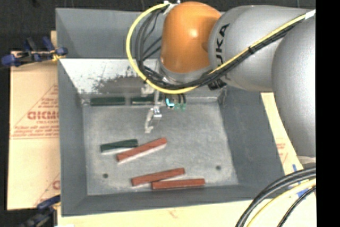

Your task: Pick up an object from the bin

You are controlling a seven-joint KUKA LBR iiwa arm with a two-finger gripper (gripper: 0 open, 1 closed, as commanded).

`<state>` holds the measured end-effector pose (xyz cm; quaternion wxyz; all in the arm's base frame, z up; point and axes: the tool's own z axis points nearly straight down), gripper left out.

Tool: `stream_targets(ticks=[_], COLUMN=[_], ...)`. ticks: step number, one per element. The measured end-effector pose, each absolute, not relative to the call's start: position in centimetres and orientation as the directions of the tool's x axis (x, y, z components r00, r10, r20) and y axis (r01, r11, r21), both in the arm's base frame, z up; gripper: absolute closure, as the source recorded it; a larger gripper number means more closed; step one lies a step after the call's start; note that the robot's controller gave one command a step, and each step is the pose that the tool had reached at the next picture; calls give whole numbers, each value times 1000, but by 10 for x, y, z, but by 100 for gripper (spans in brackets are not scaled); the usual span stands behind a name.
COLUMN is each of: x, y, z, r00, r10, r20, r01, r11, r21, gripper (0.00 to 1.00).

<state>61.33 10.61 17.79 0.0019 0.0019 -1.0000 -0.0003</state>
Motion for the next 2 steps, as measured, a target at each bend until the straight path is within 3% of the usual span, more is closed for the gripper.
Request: stream_targets(ticks=[1, 2], x=[615, 585], y=[106, 105], z=[183, 140], r00=[-1000, -999], r10=[-2, -45], r20=[-4, -11], r01=[-2, -45], r11=[1000, 999], r21=[1, 1], gripper=[0, 0])
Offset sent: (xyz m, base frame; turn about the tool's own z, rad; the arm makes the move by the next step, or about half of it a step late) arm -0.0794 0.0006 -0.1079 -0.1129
